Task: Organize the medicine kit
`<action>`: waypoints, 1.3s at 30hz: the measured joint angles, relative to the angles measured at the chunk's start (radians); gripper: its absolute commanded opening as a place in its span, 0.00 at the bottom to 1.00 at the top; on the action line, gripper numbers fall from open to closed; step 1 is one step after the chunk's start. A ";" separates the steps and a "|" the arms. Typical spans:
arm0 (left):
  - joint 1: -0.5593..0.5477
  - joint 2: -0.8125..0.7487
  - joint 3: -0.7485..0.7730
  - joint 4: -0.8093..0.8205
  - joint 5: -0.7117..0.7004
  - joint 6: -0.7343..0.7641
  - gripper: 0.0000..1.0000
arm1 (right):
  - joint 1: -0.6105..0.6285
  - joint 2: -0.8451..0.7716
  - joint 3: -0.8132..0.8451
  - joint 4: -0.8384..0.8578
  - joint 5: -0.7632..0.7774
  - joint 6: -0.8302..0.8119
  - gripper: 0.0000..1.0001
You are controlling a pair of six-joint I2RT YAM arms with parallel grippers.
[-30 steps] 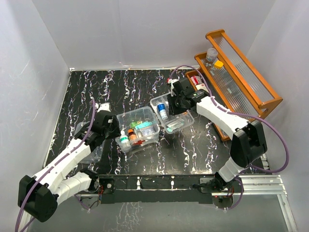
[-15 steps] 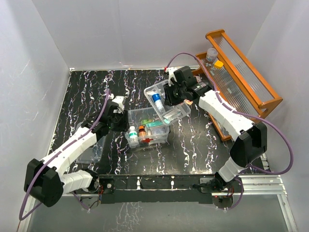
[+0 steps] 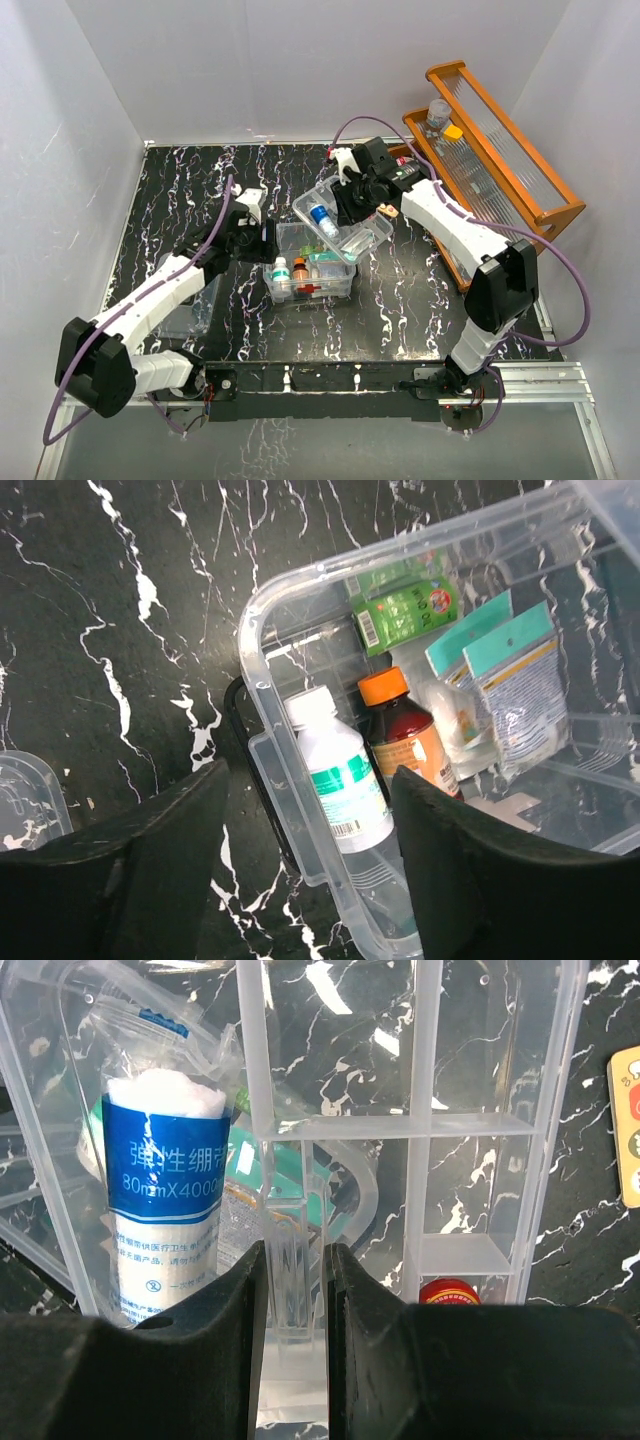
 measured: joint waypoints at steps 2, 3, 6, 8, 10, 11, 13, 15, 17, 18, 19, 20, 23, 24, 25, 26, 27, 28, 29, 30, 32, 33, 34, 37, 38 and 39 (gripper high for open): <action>0.000 -0.027 -0.004 0.004 -0.012 -0.011 0.76 | 0.000 0.008 0.022 -0.021 -0.019 -0.029 0.00; 0.000 -0.041 -0.004 0.002 -0.015 -0.016 0.77 | 0.000 0.011 0.038 -0.033 -0.025 -0.045 0.00; 0.000 -0.102 -0.001 -0.010 -0.024 -0.023 0.77 | 0.000 0.024 0.102 -0.066 -0.042 -0.082 0.00; 0.000 -0.135 0.014 -0.040 -0.039 -0.019 0.77 | 0.002 0.034 0.140 -0.077 -0.047 -0.101 0.00; 0.000 -0.163 0.039 -0.069 -0.074 -0.016 0.77 | 0.004 0.053 0.181 -0.092 -0.051 -0.120 0.00; 0.000 -0.179 0.050 -0.079 -0.101 -0.016 0.77 | 0.006 0.064 0.196 -0.095 -0.051 -0.127 0.01; 0.000 -0.217 0.058 -0.088 -0.158 -0.016 0.77 | 0.013 0.088 0.212 -0.108 -0.048 -0.143 0.00; 0.000 -0.266 0.059 -0.097 -0.233 -0.017 0.78 | 0.024 0.108 0.214 -0.127 -0.043 -0.159 0.00; 0.000 -0.319 0.059 -0.095 -0.302 -0.021 0.78 | 0.048 0.133 0.219 -0.153 -0.039 -0.180 0.01; 0.000 -0.343 0.060 -0.093 -0.331 -0.024 0.78 | 0.063 0.146 0.224 -0.166 -0.038 -0.189 0.01; 0.000 -0.367 0.060 -0.089 -0.358 -0.026 0.78 | 0.081 0.161 0.233 -0.180 -0.039 -0.202 0.01; 0.000 -0.385 0.060 -0.086 -0.378 -0.028 0.78 | 0.099 0.176 0.243 -0.194 -0.041 -0.212 0.01; 0.000 -0.434 0.060 -0.064 -0.446 -0.035 0.79 | 0.138 0.220 0.289 -0.224 -0.050 -0.240 0.02; 0.000 -0.445 0.060 -0.058 -0.467 -0.036 0.79 | 0.152 0.237 0.307 -0.230 -0.053 -0.254 0.02; 0.000 -0.453 0.060 -0.051 -0.488 -0.040 0.79 | 0.161 0.249 0.318 -0.235 -0.058 -0.262 0.02; 0.000 -0.459 0.060 -0.046 -0.506 -0.042 0.79 | 0.168 0.259 0.330 -0.243 -0.061 -0.274 0.02; 0.000 -0.462 0.060 -0.042 -0.521 -0.047 0.80 | 0.173 0.269 0.344 -0.253 -0.065 -0.283 0.02; 0.000 -0.463 0.060 -0.041 -0.533 -0.051 0.80 | 0.175 0.280 0.359 -0.262 -0.067 -0.293 0.03; 0.000 -0.463 0.060 -0.042 -0.543 -0.055 0.80 | 0.177 0.288 0.370 -0.269 -0.068 -0.303 0.03; 0.000 -0.461 0.061 -0.043 -0.548 -0.060 0.80 | 0.179 0.297 0.381 -0.272 -0.069 -0.312 0.04; 0.000 -0.450 0.067 -0.050 -0.552 -0.070 0.80 | 0.179 0.306 0.393 -0.275 -0.072 -0.338 0.04; 0.000 -0.444 0.071 -0.051 -0.552 -0.074 0.80 | 0.179 0.306 0.394 -0.278 -0.076 -0.353 0.05; 0.000 -0.436 0.079 -0.055 -0.552 -0.082 0.80 | 0.179 0.306 0.395 -0.282 -0.080 -0.367 0.05; 0.000 -0.408 0.108 -0.077 -0.548 -0.106 0.80 | 0.179 0.306 0.396 -0.290 -0.095 -0.412 0.04; 0.000 -0.399 0.116 -0.083 -0.546 -0.116 0.80 | 0.179 0.306 0.396 -0.291 -0.100 -0.426 0.04; 0.000 -0.393 0.121 -0.090 -0.543 -0.127 0.80 | 0.179 0.306 0.396 -0.291 -0.106 -0.441 0.03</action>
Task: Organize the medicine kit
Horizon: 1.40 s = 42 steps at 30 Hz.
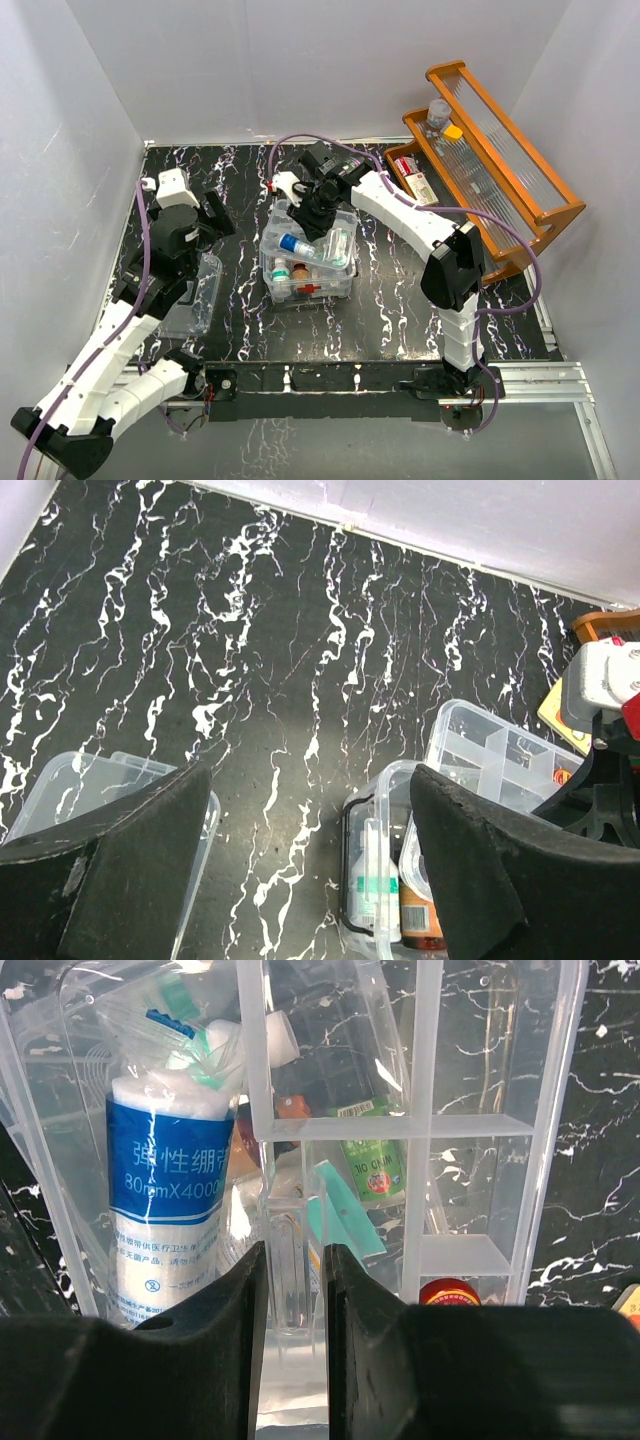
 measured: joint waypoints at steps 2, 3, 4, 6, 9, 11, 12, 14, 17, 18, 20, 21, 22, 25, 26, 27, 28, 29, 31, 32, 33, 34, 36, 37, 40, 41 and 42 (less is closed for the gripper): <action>0.000 0.007 0.005 -0.016 0.003 -0.023 0.80 | 0.000 0.000 -0.002 0.001 -0.014 -0.031 0.03; 0.000 0.008 0.006 -0.025 0.005 -0.036 0.80 | 0.000 -0.001 -0.005 0.002 -0.020 -0.044 0.03; 0.000 0.009 0.007 -0.035 0.006 -0.048 0.80 | 0.000 -0.003 -0.012 0.003 -0.027 -0.059 0.03; 0.000 0.009 0.015 -0.053 0.008 -0.066 0.80 | 0.001 -0.006 -0.029 0.004 -0.040 -0.088 0.04; 0.000 0.008 0.040 -0.072 0.009 -0.082 0.80 | 0.002 -0.006 -0.043 0.000 -0.047 -0.126 0.04; 0.000 0.007 0.068 -0.076 0.008 -0.086 0.80 | 0.003 -0.007 -0.044 -0.003 -0.050 -0.144 0.04; 0.000 0.006 0.079 -0.076 0.008 -0.088 0.80 | 0.006 -0.008 -0.044 -0.003 -0.053 -0.154 0.04; 0.000 -0.002 0.101 -0.075 0.008 -0.089 0.80 | 0.008 -0.010 -0.044 -0.003 -0.057 -0.169 0.04; 0.000 -0.013 0.117 -0.075 0.006 -0.089 0.80 | 0.015 -0.010 -0.044 -0.003 -0.064 -0.194 0.03; 0.000 -0.016 0.119 -0.075 0.006 -0.089 0.80 | 0.018 -0.010 -0.044 -0.003 -0.064 -0.203 0.03; 0.000 -0.016 0.119 -0.076 0.003 -0.089 0.80 | 0.022 -0.010 -0.044 -0.003 -0.066 -0.213 0.03; 0.000 -0.016 0.119 -0.078 0.002 -0.089 0.80 | 0.022 -0.010 -0.044 -0.003 -0.068 -0.219 0.03; 0.000 -0.015 0.119 -0.083 0.002 -0.089 0.80 | 0.024 -0.010 -0.044 -0.004 -0.068 -0.226 0.03; 0.000 -0.014 0.119 -0.093 0.000 -0.089 0.80 | 0.027 -0.010 -0.044 -0.003 -0.067 -0.237 0.03; 0.000 -0.014 0.119 -0.093 -0.001 -0.089 0.80 | 0.028 -0.010 -0.044 -0.004 -0.065 -0.239 0.03; 0.000 -0.014 0.119 -0.093 -0.002 -0.089 0.80 | 0.029 -0.010 -0.044 -0.004 -0.062 -0.241 0.03; 0.000 -0.014 0.119 -0.093 -0.002 -0.089 0.80 | 0.032 -0.010 -0.044 -0.004 -0.058 -0.244 0.03; 0.000 -0.014 0.119 -0.093 -0.004 -0.089 0.80 | 0.034 -0.010 -0.045 -0.003 -0.052 -0.246 0.02; 0.000 -0.014 0.119 -0.094 -0.006 -0.089 0.80 | 0.035 -0.010 -0.058 -0.002 -0.042 -0.253 0.02; 0.000 -0.014 0.119 -0.095 -0.007 -0.089 0.80 | 0.035 -0.010 -0.066 -0.003 -0.039 -0.256 0.02; 0.000 -0.014 0.119 -0.096 -0.008 -0.088 0.80 | 0.035 -0.010 -0.072 0.000 -0.038 -0.258 0.02; 0.000 -0.014 0.119 -0.097 -0.008 -0.089 0.80 | 0.036 -0.010 -0.074 0.002 -0.038 -0.260 0.02; 0.000 -0.014 0.119 -0.097 -0.008 -0.089 0.80 | 0.040 -0.010 -0.074 0.002 -0.037 -0.264 0.02; 0.000 -0.014 0.119 -0.097 -0.008 -0.089 0.80 | 0.040 -0.010 -0.074 0.002 -0.037 -0.267 0.02; 0.000 -0.014 0.119 -0.097 -0.008 -0.088 0.80 | 0.041 -0.010 -0.075 -0.002 -0.039 -0.277 0.02; 0.000 -0.014 0.119 -0.097 -0.008 -0.088 0.80 | 0.041 -0.009 -0.075 -0.002 -0.039 -0.281 0.02; 0.000 -0.014 0.117 -0.097 -0.008 -0.088 0.80 | 0.041 -0.009 -0.075 -0.003 -0.039 -0.283 0.02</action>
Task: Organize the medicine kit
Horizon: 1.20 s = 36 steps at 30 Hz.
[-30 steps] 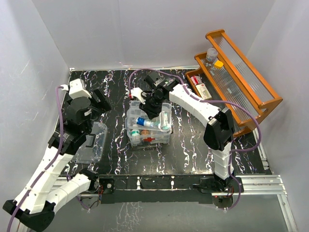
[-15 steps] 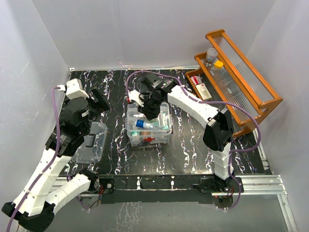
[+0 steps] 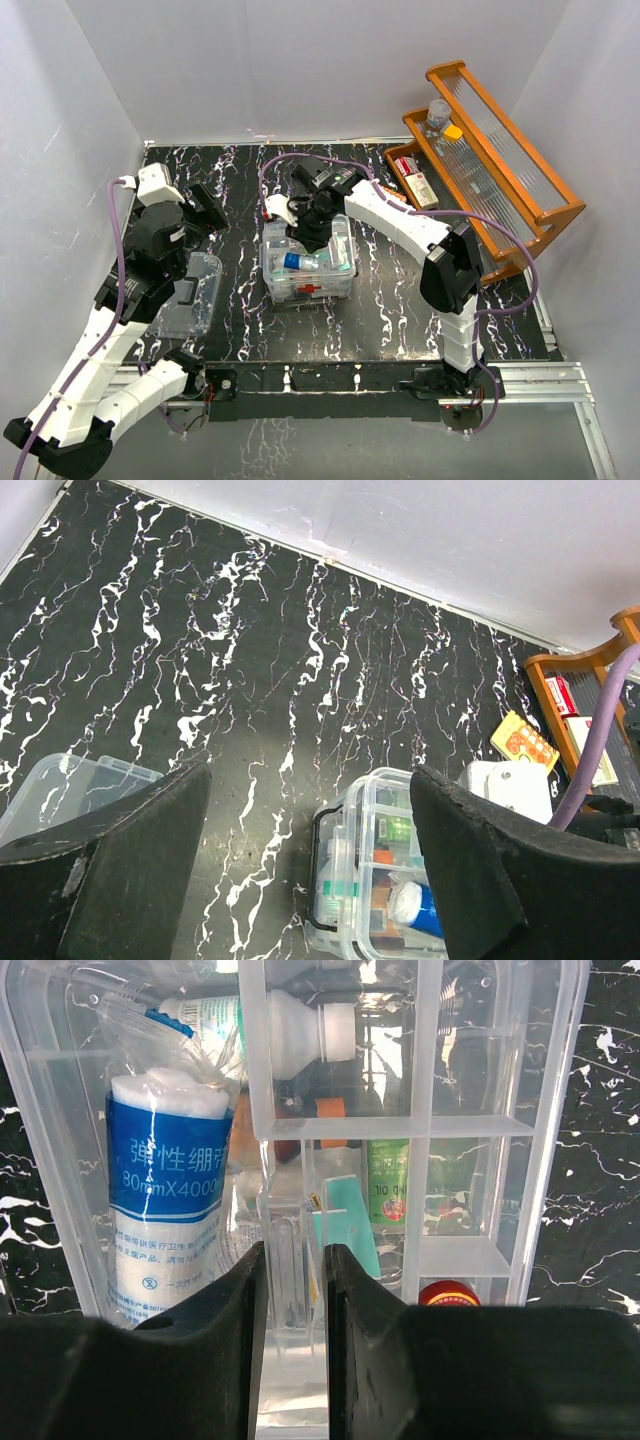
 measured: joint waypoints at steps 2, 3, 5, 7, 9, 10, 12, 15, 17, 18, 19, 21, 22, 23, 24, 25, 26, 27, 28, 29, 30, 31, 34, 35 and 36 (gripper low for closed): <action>0.000 0.000 -0.001 0.000 0.000 0.000 0.80 | 0.000 0.003 0.000 0.000 -0.001 -0.002 0.02; 0.000 0.000 -0.001 0.000 0.000 0.000 0.80 | 0.000 0.005 0.000 0.000 -0.001 -0.003 0.02; 0.000 0.000 -0.003 0.000 -0.001 0.001 0.80 | 0.000 0.006 0.000 0.000 -0.001 -0.004 0.02; 0.000 0.000 -0.008 0.001 -0.001 0.004 0.80 | 0.000 0.011 0.005 -0.002 -0.002 -0.004 0.02; 0.000 0.000 -0.013 0.000 -0.003 0.005 0.80 | 0.001 0.019 0.017 -0.007 -0.002 -0.005 0.01; 0.000 0.000 -0.015 0.000 -0.004 0.007 0.80 | 0.001 0.023 0.023 -0.009 -0.002 -0.004 0.02; 0.000 0.001 -0.015 0.000 -0.006 0.008 0.80 | 0.001 0.029 0.031 -0.016 -0.003 -0.006 0.02; 0.000 0.001 -0.015 0.001 -0.010 0.008 0.80 | 0.001 0.032 0.035 -0.022 -0.005 -0.008 0.02; 0.000 0.001 -0.016 0.000 -0.011 0.009 0.80 | 0.001 0.032 0.035 -0.023 -0.006 -0.009 0.02; 0.000 0.001 -0.016 0.000 -0.011 0.010 0.80 | 0.001 0.032 0.035 -0.023 -0.006 -0.009 0.02; 0.000 0.001 -0.016 0.000 -0.012 0.011 0.80 | 0.001 0.032 0.035 -0.023 -0.008 -0.009 0.02; 0.000 0.001 -0.016 0.001 -0.012 0.011 0.80 | 0.001 0.031 0.035 -0.023 -0.010 -0.008 0.02; 0.000 0.001 -0.017 0.001 -0.013 0.011 0.80 | 0.001 0.031 0.035 -0.023 -0.011 -0.008 0.02; 0.000 0.001 -0.017 0.001 -0.013 0.011 0.80 | 0.001 0.031 0.035 -0.023 -0.011 -0.008 0.02; 0.000 0.001 -0.019 0.002 -0.014 0.011 0.80 | 0.001 0.030 0.035 -0.024 -0.012 -0.008 0.02; 0.000 0.001 -0.021 0.004 -0.014 0.011 0.80 | 0.001 0.030 0.035 -0.024 -0.013 -0.008 0.02; 0.000 0.001 -0.024 0.004 -0.014 0.012 0.80 | 0.001 0.029 0.035 -0.024 -0.013 -0.007 0.02; 0.000 0.001 -0.027 0.005 -0.014 0.012 0.80 | 0.001 0.029 0.035 -0.024 -0.013 -0.006 0.02; 0.000 0.001 -0.029 0.004 -0.014 0.012 0.80 | 0.001 0.029 0.035 -0.025 -0.014 -0.005 0.02; 0.000 0.001 -0.029 0.004 -0.014 0.013 0.80 | 0.001 0.029 0.035 -0.028 -0.018 -0.004 0.02; 0.000 0.001 -0.029 0.004 -0.014 0.014 0.80 | 0.001 0.028 0.035 -0.032 -0.024 -0.003 0.02; 0.000 0.000 -0.029 0.004 -0.015 0.014 0.80 | 0.001 0.028 0.035 -0.037 -0.028 -0.003 0.02; 0.000 -0.001 -0.029 0.005 -0.015 0.015 0.80 | 0.001 0.027 0.034 -0.045 -0.034 -0.004 0.02; 0.000 -0.001 -0.030 0.005 -0.016 0.015 0.80 | 0.001 0.025 0.033 -0.046 -0.035 -0.004 0.02; 0.000 -0.002 -0.031 0.005 -0.016 0.015 0.80 | 0.001 0.023 0.031 -0.045 -0.037 -0.004 0.02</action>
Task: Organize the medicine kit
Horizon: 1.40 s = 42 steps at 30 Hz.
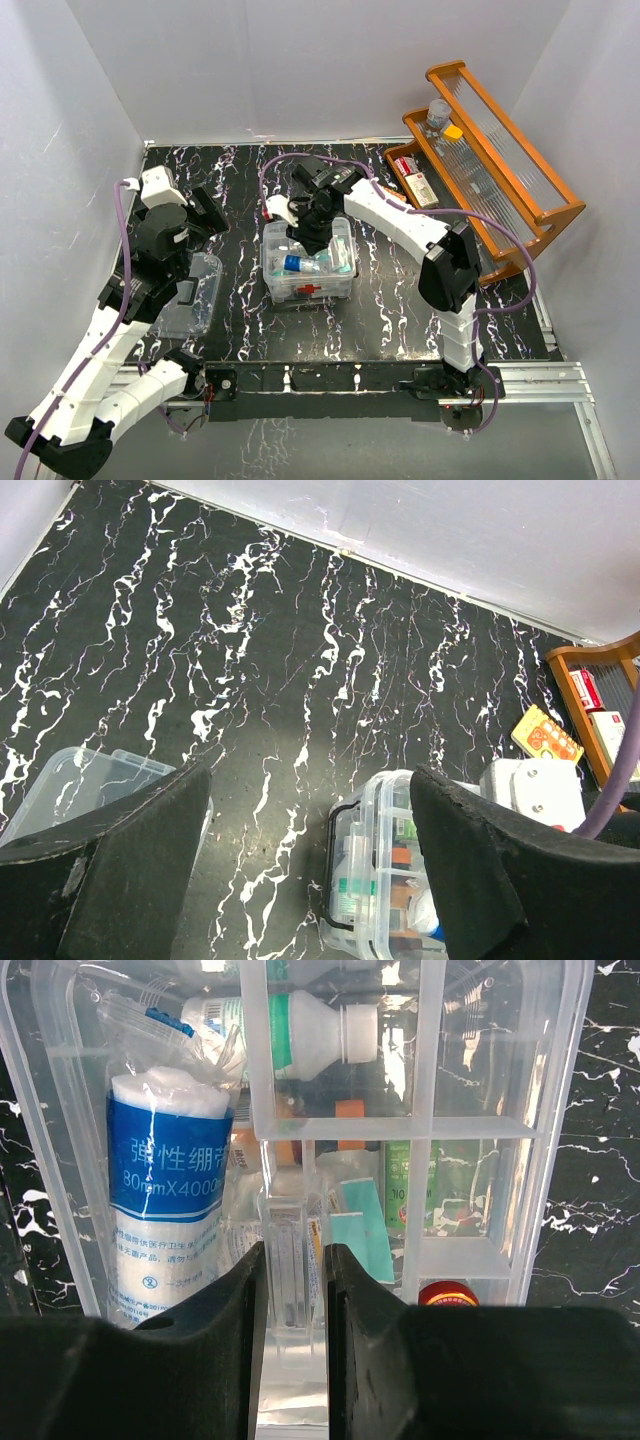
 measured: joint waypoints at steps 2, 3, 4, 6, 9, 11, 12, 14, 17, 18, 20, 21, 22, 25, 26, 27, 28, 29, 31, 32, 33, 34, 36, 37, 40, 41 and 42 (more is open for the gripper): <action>0.000 -0.002 -0.002 0.000 -0.001 0.000 0.80 | -0.001 -0.015 -0.021 0.010 0.000 0.000 0.02; 0.000 -0.002 -0.003 0.000 -0.002 0.000 0.80 | -0.002 -0.023 -0.031 0.014 0.000 0.000 0.02; 0.000 -0.003 -0.003 0.000 -0.002 0.000 0.80 | -0.002 -0.029 -0.038 0.016 0.001 0.000 0.02; 0.000 -0.004 -0.005 0.001 -0.002 0.000 0.80 | -0.001 -0.035 -0.045 0.019 0.002 0.000 0.02; 0.000 -0.005 -0.010 0.002 -0.002 0.000 0.80 | -0.001 -0.035 -0.045 0.019 0.003 0.000 0.02; 0.000 -0.005 -0.012 0.002 -0.002 0.000 0.80 | -0.001 -0.034 -0.045 0.019 0.005 0.000 0.02; 0.000 -0.005 -0.012 0.002 -0.002 0.000 0.80 | -0.001 -0.032 -0.045 0.019 0.005 0.001 0.02; 0.000 -0.005 -0.012 0.002 -0.003 0.000 0.80 | -0.001 -0.024 -0.045 0.019 0.006 0.001 0.02; 0.000 -0.006 -0.012 0.002 -0.004 0.000 0.80 | -0.001 -0.005 -0.045 0.019 0.005 0.003 0.02; 0.000 -0.006 -0.013 0.002 -0.004 0.000 0.80 | -0.001 -0.001 -0.045 0.020 0.005 0.003 0.02; 0.000 -0.006 -0.013 0.002 -0.005 0.000 0.80 | -0.001 0.005 -0.045 0.020 0.006 0.003 0.02; 0.000 -0.006 -0.013 0.002 -0.006 0.000 0.80 | -0.001 0.007 -0.045 0.021 0.005 0.003 0.02; 0.000 -0.006 -0.013 0.002 -0.006 0.000 0.80 | -0.001 0.010 -0.045 0.021 0.006 0.003 0.02; 0.000 -0.006 -0.013 0.002 -0.007 0.000 0.80 | -0.001 0.011 -0.045 0.023 0.006 0.003 0.03; 0.000 -0.006 -0.013 0.002 -0.007 0.000 0.80 | -0.001 0.011 -0.045 0.023 0.006 0.004 0.04; 0.000 -0.006 -0.013 0.002 -0.007 0.000 0.80 | -0.001 0.011 -0.045 0.023 0.006 0.004 0.04; 0.000 -0.006 -0.013 0.002 -0.007 0.000 0.80 | -0.001 0.011 -0.045 0.023 0.006 0.004 0.05; 0.000 -0.006 -0.013 0.002 -0.007 0.001 0.80 | -0.001 0.011 -0.045 0.022 0.006 0.004 0.06; 0.000 -0.006 -0.013 0.002 -0.007 0.001 0.80 | -0.001 0.011 -0.045 0.022 0.005 0.004 0.11; 0.000 -0.006 -0.013 0.002 -0.008 0.001 0.80 | -0.001 0.011 -0.045 0.022 0.005 0.004 0.13; 0.000 -0.006 -0.013 0.002 -0.008 0.001 0.80 | -0.001 0.011 -0.045 0.022 0.005 0.004 0.17; 0.000 -0.006 -0.014 0.002 -0.008 0.001 0.80 | -0.001 0.011 -0.045 0.022 0.006 0.005 0.20; 0.000 -0.006 -0.016 0.003 -0.009 0.002 0.80 | -0.001 0.011 -0.045 0.023 0.009 0.013 0.26; 0.000 -0.006 -0.016 0.002 -0.009 0.002 0.80 | -0.001 0.012 -0.043 0.024 0.012 0.024 0.28; 0.000 -0.005 -0.017 0.002 -0.008 0.000 0.80 | -0.001 0.018 -0.031 0.022 0.018 0.060 0.33; 0.000 -0.005 -0.016 0.002 -0.006 0.000 0.80 | -0.001 0.020 -0.028 0.021 0.018 0.067 0.35; 0.000 -0.005 -0.016 0.002 -0.005 0.001 0.80 | -0.001 0.021 -0.025 0.022 0.017 0.075 0.37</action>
